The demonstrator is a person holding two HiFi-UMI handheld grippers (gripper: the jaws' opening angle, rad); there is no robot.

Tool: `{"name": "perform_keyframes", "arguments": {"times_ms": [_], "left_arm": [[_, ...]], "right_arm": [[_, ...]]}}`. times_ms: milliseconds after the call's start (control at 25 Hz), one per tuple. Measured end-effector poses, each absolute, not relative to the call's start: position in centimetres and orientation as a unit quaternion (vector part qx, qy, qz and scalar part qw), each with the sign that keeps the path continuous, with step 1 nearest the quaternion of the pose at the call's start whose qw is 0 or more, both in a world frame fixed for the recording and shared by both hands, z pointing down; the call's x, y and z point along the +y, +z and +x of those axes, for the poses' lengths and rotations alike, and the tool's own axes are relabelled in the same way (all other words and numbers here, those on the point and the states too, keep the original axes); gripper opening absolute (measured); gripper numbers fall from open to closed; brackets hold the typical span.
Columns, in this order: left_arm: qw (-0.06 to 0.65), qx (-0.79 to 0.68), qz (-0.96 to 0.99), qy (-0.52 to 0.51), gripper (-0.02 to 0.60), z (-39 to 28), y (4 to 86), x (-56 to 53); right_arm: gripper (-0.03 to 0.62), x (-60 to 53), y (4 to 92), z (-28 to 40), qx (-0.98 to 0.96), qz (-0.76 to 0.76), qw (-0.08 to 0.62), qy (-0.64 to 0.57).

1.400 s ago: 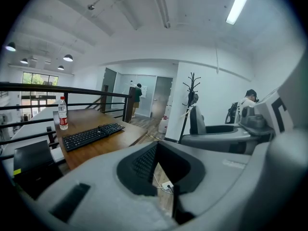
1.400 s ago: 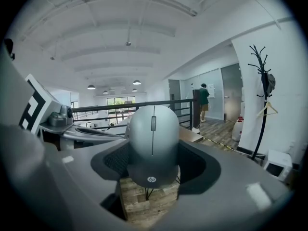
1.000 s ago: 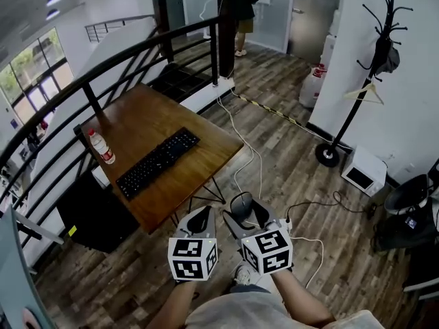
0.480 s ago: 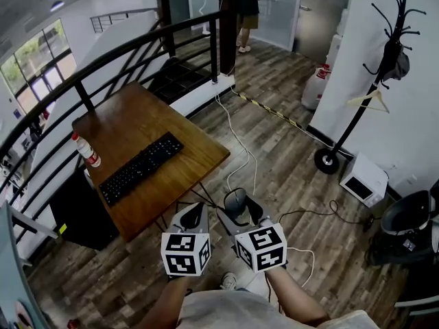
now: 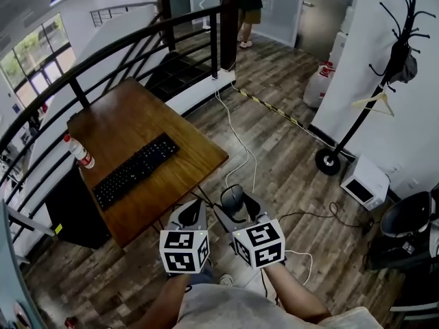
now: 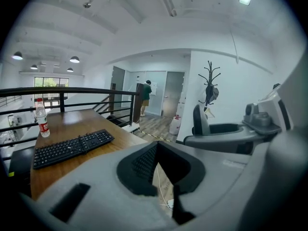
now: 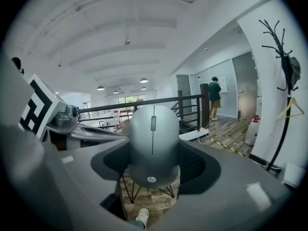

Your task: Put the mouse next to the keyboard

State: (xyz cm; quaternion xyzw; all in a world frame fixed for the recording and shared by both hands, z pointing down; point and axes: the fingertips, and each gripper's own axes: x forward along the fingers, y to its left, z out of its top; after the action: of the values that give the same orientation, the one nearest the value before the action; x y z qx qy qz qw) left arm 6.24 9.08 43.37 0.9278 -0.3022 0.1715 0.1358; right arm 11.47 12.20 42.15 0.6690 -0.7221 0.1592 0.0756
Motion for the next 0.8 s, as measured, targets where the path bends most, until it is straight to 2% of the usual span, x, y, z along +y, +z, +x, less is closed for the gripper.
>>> {"name": "perform_keyframes", "arguments": {"times_ms": [800], "left_arm": [[0.185, -0.373, 0.895, 0.161, -0.006, 4.4, 46.4, -13.3]], "right_arm": [[0.301, -11.4, 44.8, 10.3, -0.764, 0.608, 0.128, 0.175]]}}
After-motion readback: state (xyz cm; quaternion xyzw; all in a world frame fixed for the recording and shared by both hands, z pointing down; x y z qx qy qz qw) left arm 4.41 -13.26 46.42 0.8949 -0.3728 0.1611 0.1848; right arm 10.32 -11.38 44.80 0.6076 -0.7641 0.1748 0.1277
